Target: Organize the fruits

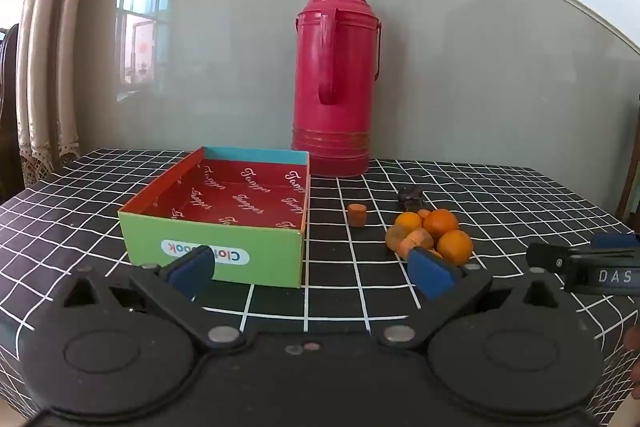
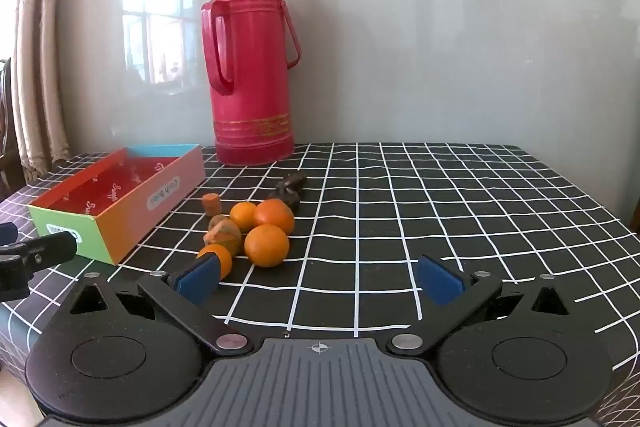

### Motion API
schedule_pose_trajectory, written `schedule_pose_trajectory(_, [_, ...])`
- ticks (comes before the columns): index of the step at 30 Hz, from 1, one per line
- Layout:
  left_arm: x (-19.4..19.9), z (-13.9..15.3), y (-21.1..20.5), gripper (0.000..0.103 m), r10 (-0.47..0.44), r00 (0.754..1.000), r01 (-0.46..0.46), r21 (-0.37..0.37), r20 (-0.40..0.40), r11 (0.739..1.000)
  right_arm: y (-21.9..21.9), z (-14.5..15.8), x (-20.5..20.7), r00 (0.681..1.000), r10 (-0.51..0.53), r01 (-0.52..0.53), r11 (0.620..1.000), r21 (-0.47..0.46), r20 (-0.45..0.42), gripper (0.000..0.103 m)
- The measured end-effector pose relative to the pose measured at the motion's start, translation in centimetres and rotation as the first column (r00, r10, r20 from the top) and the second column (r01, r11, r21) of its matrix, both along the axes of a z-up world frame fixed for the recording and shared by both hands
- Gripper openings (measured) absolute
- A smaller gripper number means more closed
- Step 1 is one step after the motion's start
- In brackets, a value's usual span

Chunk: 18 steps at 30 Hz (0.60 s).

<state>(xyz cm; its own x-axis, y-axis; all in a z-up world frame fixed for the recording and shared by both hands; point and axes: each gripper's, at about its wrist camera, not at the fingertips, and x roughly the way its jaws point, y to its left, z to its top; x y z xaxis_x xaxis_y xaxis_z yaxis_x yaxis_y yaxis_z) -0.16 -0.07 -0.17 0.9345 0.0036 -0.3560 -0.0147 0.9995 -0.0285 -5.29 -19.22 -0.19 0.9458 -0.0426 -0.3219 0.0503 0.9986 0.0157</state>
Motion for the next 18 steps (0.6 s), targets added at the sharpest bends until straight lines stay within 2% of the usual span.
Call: schedule_pose_trajectory(18, [0.24, 0.09, -0.02, 0.097, -0.005, 1.0, 0.005, -0.001, -0.008, 1.0, -0.09, -0.2, 0.09, 1.0, 0.0, 0.0, 1.0, -0.001, -0.001, 0.103])
